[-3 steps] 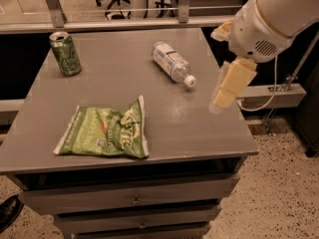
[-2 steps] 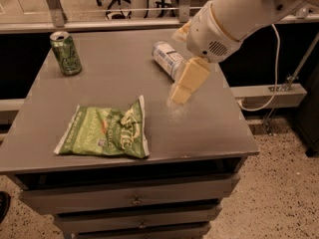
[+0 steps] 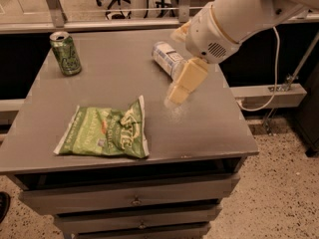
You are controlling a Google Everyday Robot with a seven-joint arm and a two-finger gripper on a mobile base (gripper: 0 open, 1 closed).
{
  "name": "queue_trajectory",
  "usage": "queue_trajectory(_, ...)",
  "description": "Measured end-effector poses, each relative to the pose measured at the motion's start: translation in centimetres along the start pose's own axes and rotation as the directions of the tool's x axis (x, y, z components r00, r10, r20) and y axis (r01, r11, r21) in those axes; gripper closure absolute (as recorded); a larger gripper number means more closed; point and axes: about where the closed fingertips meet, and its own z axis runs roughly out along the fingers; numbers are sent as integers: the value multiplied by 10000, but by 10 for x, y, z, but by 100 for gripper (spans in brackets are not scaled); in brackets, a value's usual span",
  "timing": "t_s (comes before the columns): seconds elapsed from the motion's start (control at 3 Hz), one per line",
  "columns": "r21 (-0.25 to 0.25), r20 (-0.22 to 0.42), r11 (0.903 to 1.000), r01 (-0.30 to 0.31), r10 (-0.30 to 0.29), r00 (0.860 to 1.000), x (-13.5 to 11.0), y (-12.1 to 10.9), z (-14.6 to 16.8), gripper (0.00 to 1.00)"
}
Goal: Pick green can
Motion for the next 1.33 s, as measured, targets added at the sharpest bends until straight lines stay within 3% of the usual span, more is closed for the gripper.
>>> queue_trajectory(0.33,-123,886,9998,143,-131,9960,-24,-7,41,0)
queue_trajectory(0.67,37,2068,9999,144,-148,9783,-66,-30,89,0)
queue_trajectory(1.33,332,3959,9988,-362,201,9181,-134,-86,170,0)
